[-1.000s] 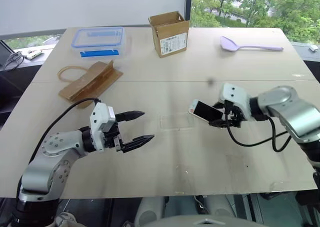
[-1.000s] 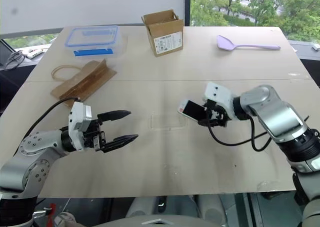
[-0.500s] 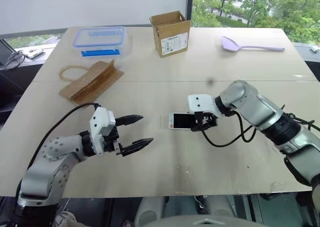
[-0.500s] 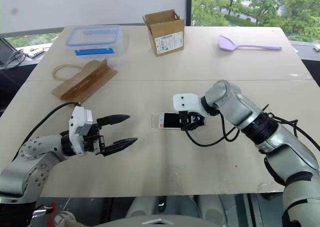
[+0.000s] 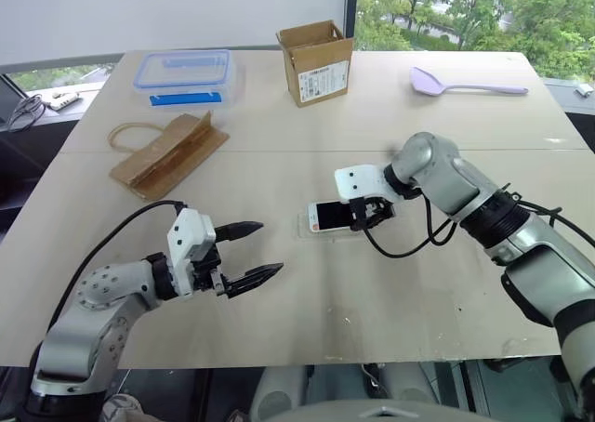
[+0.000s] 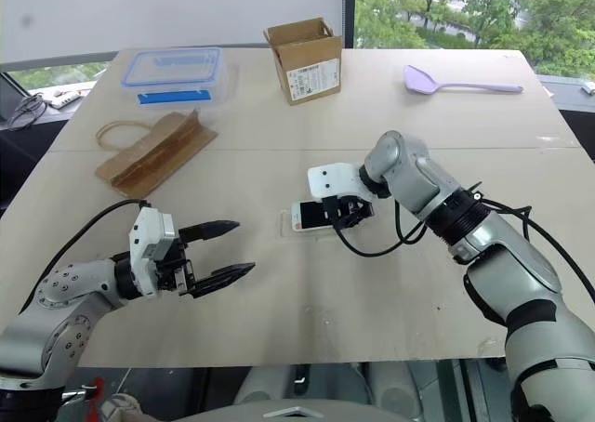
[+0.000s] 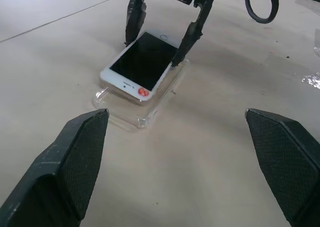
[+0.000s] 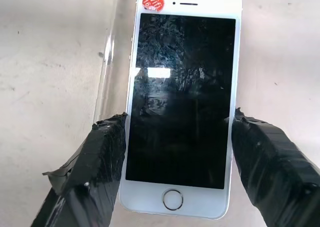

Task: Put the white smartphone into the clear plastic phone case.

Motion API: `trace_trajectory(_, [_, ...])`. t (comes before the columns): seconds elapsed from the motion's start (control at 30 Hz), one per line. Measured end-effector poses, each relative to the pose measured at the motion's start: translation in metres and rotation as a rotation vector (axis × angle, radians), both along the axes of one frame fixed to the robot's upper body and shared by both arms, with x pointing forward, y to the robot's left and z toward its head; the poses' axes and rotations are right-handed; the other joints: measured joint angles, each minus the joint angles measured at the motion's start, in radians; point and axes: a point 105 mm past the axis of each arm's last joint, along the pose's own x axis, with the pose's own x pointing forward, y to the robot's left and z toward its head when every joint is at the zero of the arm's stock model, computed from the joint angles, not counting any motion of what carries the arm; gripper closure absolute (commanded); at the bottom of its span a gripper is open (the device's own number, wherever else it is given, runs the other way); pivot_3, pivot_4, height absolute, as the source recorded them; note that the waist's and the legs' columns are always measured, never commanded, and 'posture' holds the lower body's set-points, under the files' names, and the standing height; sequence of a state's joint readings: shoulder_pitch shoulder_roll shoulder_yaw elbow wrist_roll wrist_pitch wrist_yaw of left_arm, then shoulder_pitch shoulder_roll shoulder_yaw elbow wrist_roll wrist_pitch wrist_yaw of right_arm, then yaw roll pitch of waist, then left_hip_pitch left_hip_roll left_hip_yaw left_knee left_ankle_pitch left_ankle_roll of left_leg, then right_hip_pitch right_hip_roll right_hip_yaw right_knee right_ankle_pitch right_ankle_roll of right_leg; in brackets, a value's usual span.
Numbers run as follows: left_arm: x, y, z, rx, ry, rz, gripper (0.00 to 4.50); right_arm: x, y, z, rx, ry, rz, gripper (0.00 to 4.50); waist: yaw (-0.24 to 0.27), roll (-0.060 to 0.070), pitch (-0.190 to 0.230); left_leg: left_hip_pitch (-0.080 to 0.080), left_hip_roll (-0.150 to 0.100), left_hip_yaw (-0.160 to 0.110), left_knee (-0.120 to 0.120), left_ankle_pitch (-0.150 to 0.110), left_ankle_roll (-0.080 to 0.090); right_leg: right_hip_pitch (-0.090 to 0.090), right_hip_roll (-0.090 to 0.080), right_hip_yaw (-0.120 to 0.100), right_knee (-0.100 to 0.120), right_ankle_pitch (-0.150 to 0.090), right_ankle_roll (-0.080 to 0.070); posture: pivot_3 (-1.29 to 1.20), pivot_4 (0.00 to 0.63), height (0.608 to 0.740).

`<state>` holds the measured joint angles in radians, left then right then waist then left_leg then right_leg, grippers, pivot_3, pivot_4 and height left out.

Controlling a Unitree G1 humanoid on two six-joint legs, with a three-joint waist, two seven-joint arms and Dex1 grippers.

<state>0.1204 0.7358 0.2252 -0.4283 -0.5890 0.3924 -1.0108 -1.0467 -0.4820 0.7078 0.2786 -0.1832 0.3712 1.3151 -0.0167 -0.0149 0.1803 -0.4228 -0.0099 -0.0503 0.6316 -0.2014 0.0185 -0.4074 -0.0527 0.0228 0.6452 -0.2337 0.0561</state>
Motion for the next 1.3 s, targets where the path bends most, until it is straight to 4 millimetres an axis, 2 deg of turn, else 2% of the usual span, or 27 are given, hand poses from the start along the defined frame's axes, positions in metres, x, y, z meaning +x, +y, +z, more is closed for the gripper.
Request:
trace_trajectory(0.2, [0.0,0.001,-0.001,0.009,-0.006,0.008,0.0,-0.009,0.003,0.0,-0.021,-0.021,0.016,1.68,0.001,0.0,0.0,0.0,0.0,0.0,0.0,0.0,0.0,0.0,0.0,0.0,0.0,0.0,0.0,0.0,0.15,0.74])
trace_trajectory(0.6, [-0.001,-0.005,-0.009,0.015,0.007,-0.006,0.0,-0.024,0.002,0.0,-0.004,0.059,-0.11,1.7,0.0,0.0,0.0,0.0,0.0,0.0,0.0,0.0,0.0,0.0,-0.001,0.0,0.0,0.0,0.0,0.0,0.15,0.74])
trace_trajectory(0.97, [-0.003,0.003,-0.018,0.02,0.009,-0.018,0.0,-0.033,0.003,-0.002,0.001,0.077,-0.148,1.7,-0.001,0.0,0.0,0.0,0.0,0.0,0.0,0.0,0.0,-0.001,-0.001,0.0,0.0,0.0,-0.001,0.0,0.15,0.74])
trace_trajectory(1.03, [-0.005,0.004,-0.022,0.019,0.017,-0.017,0.0,-0.033,0.003,-0.003,-0.005,0.055,-0.135,0.66,-0.001,0.0,0.0,0.0,0.0,0.0,0.0,0.0,0.0,-0.001,-0.001,0.0,0.0,-0.002,-0.003,0.0,0.15,0.74])
trace_trajectory(1.1, [-0.005,0.005,-0.023,0.018,0.019,-0.014,0.0,-0.034,0.002,-0.007,-0.013,0.052,-0.128,0.05,0.0,0.0,0.0,0.0,0.0,0.0,0.0,0.0,0.0,-0.001,-0.001,0.0,0.001,-0.002,-0.003,0.0,0.15,0.74])
trace_trajectory(1.27, [-0.004,0.004,-0.024,0.027,0.012,-0.015,0.0,-0.034,0.0,-0.008,0.005,0.037,-0.138,0.05,0.0,0.0,0.0,0.0,0.0,0.0,0.0,0.0,0.0,-0.001,-0.001,0.0,0.001,-0.002,-0.003,0.0,0.15,0.74])
trace_trajectory(1.3, [-0.004,0.004,-0.024,0.025,0.012,-0.016,0.0,-0.034,-0.001,-0.005,0.02,0.039,-0.147,0.31,0.001,0.0,0.0,0.0,0.0,0.0,0.0,0.0,0.0,-0.001,-0.001,0.0,0.001,-0.002,-0.003,0.0,0.15,0.74])
